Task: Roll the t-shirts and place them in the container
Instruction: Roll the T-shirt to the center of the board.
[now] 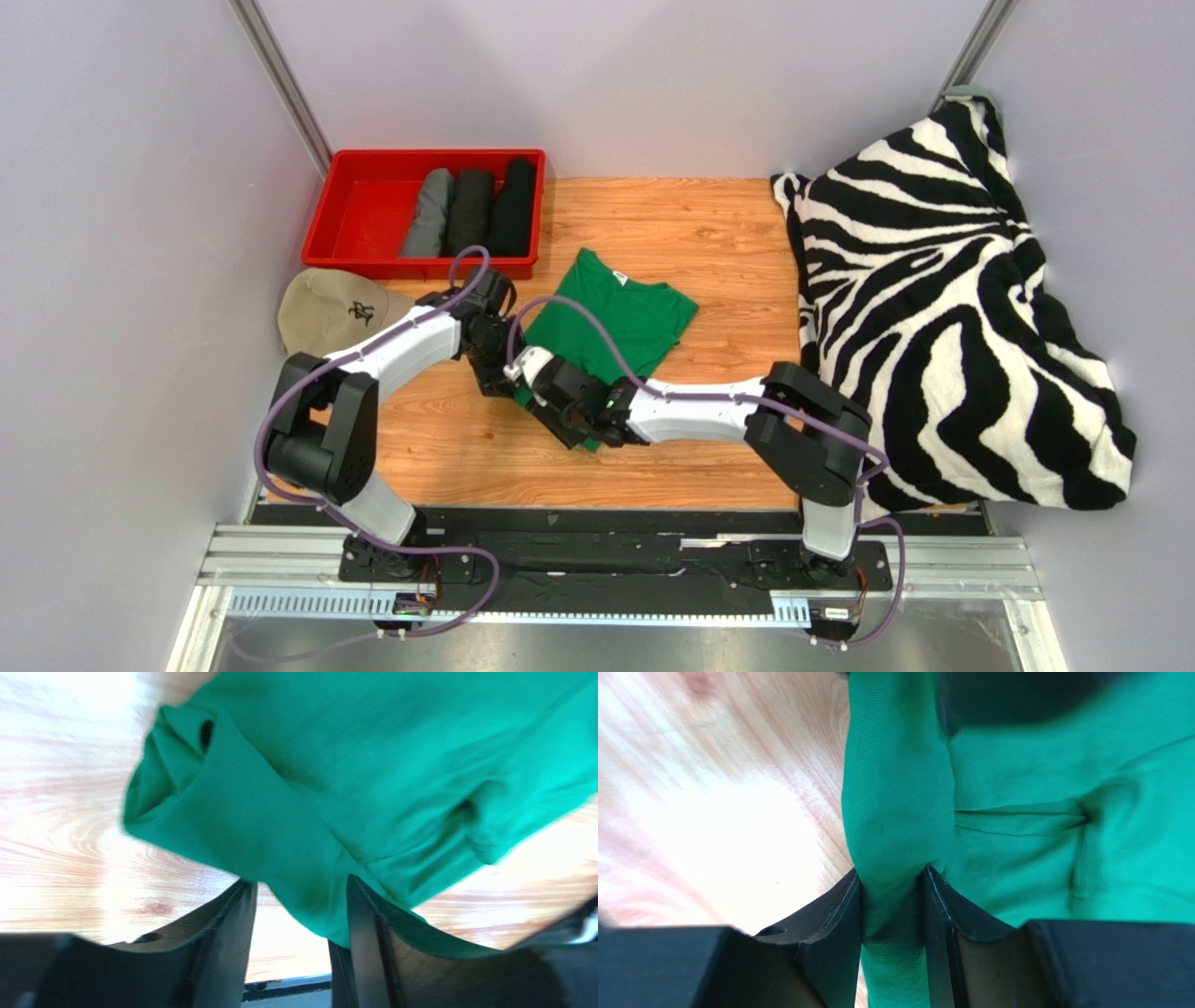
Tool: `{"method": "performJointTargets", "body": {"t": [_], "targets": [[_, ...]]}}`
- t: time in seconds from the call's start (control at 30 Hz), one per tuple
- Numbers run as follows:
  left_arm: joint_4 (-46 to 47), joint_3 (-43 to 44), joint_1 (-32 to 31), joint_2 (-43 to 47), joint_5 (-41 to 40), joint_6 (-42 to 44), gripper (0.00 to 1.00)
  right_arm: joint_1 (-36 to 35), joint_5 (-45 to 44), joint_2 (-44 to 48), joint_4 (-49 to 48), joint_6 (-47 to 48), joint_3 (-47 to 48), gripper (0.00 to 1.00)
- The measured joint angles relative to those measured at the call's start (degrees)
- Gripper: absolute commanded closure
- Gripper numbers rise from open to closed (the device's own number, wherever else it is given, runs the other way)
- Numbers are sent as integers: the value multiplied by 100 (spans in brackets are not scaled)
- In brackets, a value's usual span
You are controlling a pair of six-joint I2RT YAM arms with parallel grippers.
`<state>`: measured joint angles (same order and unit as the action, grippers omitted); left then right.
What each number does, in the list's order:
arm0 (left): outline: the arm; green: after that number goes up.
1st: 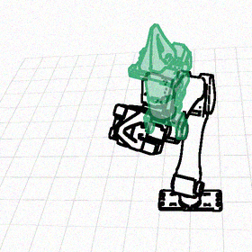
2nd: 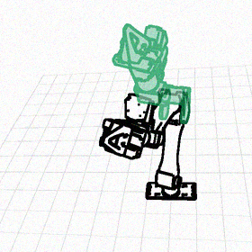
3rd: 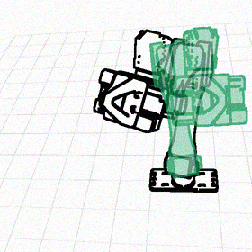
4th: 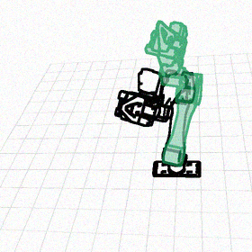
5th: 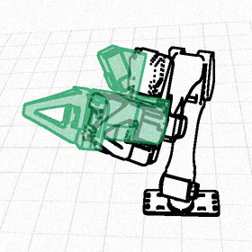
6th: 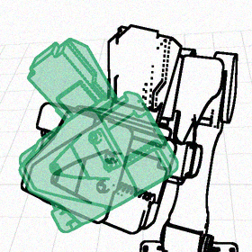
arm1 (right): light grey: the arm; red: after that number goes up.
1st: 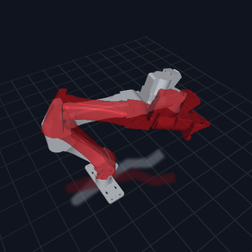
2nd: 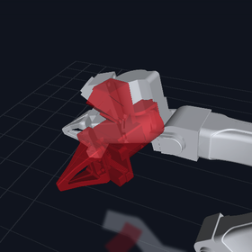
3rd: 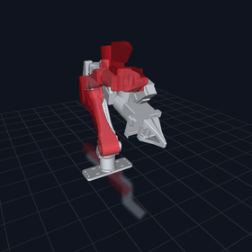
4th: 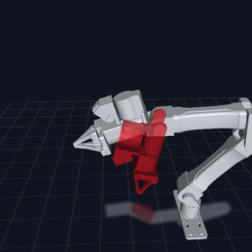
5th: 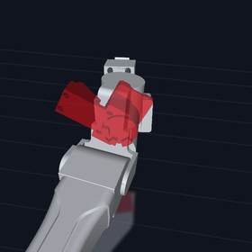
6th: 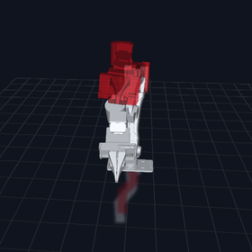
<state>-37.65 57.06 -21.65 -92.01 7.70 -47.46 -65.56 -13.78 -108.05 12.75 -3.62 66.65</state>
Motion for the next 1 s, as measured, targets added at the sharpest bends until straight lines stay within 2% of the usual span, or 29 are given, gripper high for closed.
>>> {"method": "performJointTargets", "body": {"t": [0.3, 0.53, 0.73, 0.93, 1.0], "targets": [[402, -114, 348, 785, 269, 184, 40, 1263, 2815, 98, -535, -815, -293, 65], [1220, -1165, 343, 1353, 584, -39, 36, 2210, 5001, -413, -1362, -1821, -470, 64], [2052, -1878, 343, 1351, 811, -452, 35, 2463, 5823, -708, -1827, -2374, -535, 64], [2747, -2085, 343, 1255, 835, -787, 35, 2494, 6107, -815, -1969, -2594, -564, 64], [2949, -2135, 343, 1167, 839, -887, 39, 2494, 6133, -828, -1976, -2632, -564, 64]]}}
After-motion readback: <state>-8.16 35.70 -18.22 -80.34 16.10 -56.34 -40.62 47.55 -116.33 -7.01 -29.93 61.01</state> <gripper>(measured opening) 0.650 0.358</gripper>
